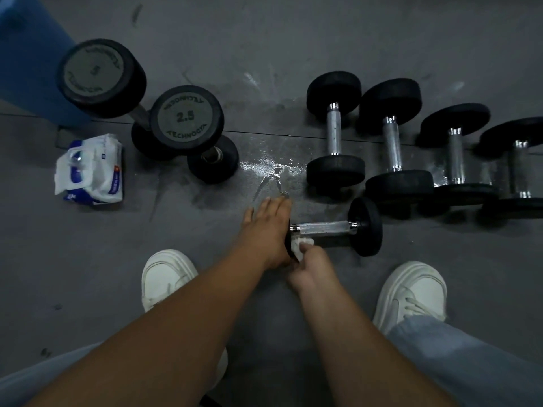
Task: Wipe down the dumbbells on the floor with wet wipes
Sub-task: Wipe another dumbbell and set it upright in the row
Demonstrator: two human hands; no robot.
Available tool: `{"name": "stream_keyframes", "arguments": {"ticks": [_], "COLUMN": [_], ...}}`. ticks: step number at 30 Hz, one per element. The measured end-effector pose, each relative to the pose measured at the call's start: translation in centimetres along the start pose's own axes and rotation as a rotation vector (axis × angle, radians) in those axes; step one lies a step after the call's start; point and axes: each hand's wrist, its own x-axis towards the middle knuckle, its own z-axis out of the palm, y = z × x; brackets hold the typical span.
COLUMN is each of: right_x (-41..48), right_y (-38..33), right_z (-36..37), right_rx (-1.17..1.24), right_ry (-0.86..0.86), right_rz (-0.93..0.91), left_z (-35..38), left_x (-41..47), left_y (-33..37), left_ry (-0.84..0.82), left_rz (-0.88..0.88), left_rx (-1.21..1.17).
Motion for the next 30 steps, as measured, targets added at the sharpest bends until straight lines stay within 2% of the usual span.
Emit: {"name": "stream_keyframes", "arguments": {"ticks": [7,8,10,11,13,15,16,18,22,23,27,30], "right_x": [0.7,0.5,-0.1,-0.6,-1.2,-0.9,-0.4,0.4,1.3,1.7,3.2,1.8], "right_y": [0.7,0.0,-1.3,-1.7,-2.0,-2.1,-1.9,-1.1,-0.9,-1.5,-2.2,-1.6], "right_z": [-0.2,-0.3,-0.4,-0.5,-0.8,-0.5,-0.6,-2.2,-6.8,-6.5,-2.7,-4.7], "right_rx": [-0.013,-0.065,-0.341,-0.513,-0.876,-1.395,-1.610,-1.878,-2.181,-2.239,-2.281,-2.214], "right_ry": [0.000,-0.004,-0.014,-0.014,0.020,0.152,0.174,0.136,0.087,0.081,0.157,0.140], "right_rz": [-0.057,-0.057,-0.131,-0.243,-0.670,-1.118,-1.233,-1.295,-1.490,-1.491,-1.353,-1.434], "left_z": [0.1,0.1,0.0,0.0,0.1,0.3,0.3,0.1,-0.3,-0.4,0.0,0.4], "left_x": [-0.1,-0.1,0.1,0.3,0.5,0.5,0.5,0.4,0.3,0.4,0.4,0.3], "left_y": [0.0,0.0,0.0,-0.1,-0.4,-0.6,-0.5,-0.5,-0.2,-0.2,-0.3,-0.4], "left_ry": [0.012,0.010,0.002,-0.002,0.001,0.020,0.017,0.021,-0.028,-0.029,-0.001,0.003], "left_rz": [-0.001,0.003,0.003,0.003,0.006,0.014,0.014,0.017,0.009,0.007,-0.005,0.007], "left_rx": [0.003,0.004,0.011,0.017,0.022,-0.004,-0.021,-0.031,0.002,0.011,-0.008,0.000]}}
